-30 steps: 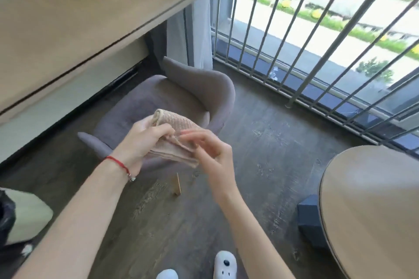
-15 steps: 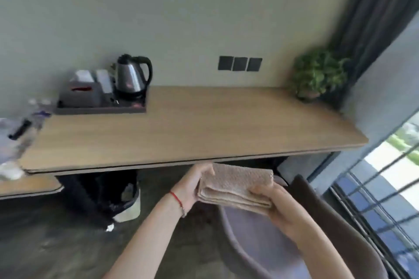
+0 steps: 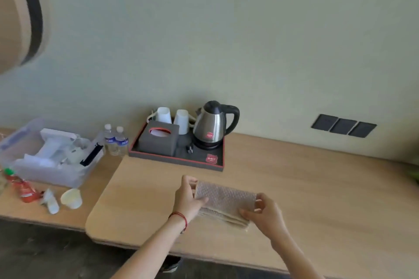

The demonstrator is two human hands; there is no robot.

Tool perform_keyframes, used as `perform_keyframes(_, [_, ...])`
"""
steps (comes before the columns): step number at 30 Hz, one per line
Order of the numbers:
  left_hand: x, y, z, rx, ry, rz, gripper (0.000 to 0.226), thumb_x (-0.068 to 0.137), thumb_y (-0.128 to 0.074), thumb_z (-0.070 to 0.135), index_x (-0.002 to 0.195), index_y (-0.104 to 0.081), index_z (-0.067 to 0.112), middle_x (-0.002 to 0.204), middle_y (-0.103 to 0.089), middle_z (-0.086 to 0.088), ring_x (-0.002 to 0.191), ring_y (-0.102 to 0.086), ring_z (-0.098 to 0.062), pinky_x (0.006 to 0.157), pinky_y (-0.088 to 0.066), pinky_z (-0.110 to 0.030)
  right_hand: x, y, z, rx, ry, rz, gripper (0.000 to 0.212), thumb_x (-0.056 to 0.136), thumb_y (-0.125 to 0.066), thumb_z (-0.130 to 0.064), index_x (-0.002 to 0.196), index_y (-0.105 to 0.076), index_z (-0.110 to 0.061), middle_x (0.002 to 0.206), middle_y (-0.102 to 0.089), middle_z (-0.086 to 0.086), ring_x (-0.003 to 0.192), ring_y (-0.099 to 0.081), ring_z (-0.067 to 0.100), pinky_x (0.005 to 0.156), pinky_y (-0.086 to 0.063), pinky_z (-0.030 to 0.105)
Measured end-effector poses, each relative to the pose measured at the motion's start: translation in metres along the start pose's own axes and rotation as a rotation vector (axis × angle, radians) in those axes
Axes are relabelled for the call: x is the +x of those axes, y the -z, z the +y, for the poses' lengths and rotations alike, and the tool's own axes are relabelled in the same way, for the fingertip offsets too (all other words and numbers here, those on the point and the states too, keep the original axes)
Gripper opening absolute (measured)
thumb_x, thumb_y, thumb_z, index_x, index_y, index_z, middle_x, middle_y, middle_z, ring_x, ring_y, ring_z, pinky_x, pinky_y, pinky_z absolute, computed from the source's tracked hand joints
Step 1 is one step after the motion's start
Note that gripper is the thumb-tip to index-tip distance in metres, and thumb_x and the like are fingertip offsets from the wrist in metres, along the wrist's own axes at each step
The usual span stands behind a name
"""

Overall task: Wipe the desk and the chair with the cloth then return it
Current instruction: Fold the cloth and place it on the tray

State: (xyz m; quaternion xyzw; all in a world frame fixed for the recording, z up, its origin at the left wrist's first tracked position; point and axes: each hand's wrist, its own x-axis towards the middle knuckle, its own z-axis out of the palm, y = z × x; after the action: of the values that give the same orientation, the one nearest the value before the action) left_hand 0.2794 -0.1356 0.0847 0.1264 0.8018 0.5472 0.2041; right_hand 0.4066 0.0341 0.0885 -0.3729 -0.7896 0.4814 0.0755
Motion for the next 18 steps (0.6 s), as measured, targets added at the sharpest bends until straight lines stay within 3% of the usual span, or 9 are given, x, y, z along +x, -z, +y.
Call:
perform_keyframes(4, [0.091,0.009,-0.006,0.1,-0.047,0.051,0.045,0.074,-0.073,-0.001,0.094,-0.035,0.011,0.093,-0.049,-0.005,0.085,-0.05,-0.02,0.071,-0.038,-0.021,0.1,-0.039,-0.021,-0.074,0.003,-0.01,0.029,0.065,-0.081,-0.013,0.085,-0.061,-0.01,0.083,-0.068,0.008,0.069,-0.058,0.02,0.052,-0.04,0.025])
perform_keyframes(9, [0.185,0.016,-0.021,0.232,-0.08,0.018,0.043,0.075,-0.07,0.002,0.089,-0.031,0.01,0.082,-0.035,0.002,0.076,-0.038,-0.017,0.061,-0.033,-0.012,0.199,-0.075,-0.031,-0.114,-0.048,-0.086,0.019,0.069,-0.075,-0.012,0.077,-0.058,-0.011,0.067,-0.053,-0.001,0.062,-0.045,0.014,0.05,-0.034,0.025])
perform_keyframes(11, [0.212,0.016,-0.028,0.278,-0.063,-0.009,0.044,0.076,-0.07,0.004,0.088,-0.029,0.01,0.083,-0.035,0.001,0.076,-0.039,-0.018,0.062,-0.031,-0.015,0.223,-0.085,-0.033,-0.083,-0.074,-0.135,0.018,0.071,-0.073,-0.01,0.083,-0.06,-0.009,0.07,-0.054,0.003,0.064,-0.046,0.016,0.053,-0.036,0.027])
perform_keyframes(13, [0.234,0.014,-0.034,0.339,-0.016,-0.046,0.042,0.078,-0.068,0.005,0.088,-0.028,0.011,0.086,-0.038,-0.001,0.078,-0.044,-0.021,0.069,-0.036,-0.024,0.238,-0.091,-0.033,0.014,-0.082,-0.189,0.017,0.073,-0.07,-0.004,0.076,-0.059,-0.016,0.069,-0.055,0.004,0.066,-0.049,0.018,0.056,-0.039,0.027])
perform_keyframes(16, [0.264,0.017,-0.038,0.497,-0.014,-0.159,0.023,0.08,-0.057,0.005,0.094,-0.04,0.011,0.099,-0.045,-0.006,0.09,-0.053,-0.028,0.079,-0.043,-0.035,0.25,-0.098,-0.036,0.185,-0.078,-0.272,0.032,0.076,-0.058,0.006,0.064,-0.052,-0.024,0.064,-0.049,0.001,0.063,-0.046,0.014,0.05,-0.038,0.02])
perform_keyframes(18, [0.281,0.019,-0.039,0.626,-0.101,-0.213,0.025,0.081,-0.052,0.003,0.104,-0.053,0.011,0.113,-0.047,-0.007,0.103,-0.054,-0.027,0.086,-0.046,-0.038,0.255,-0.099,-0.037,0.279,-0.119,-0.302,0.03,0.075,-0.054,0.006,0.066,-0.049,-0.022,0.067,-0.046,0.001,0.063,-0.044,0.012,0.05,-0.036,0.019])
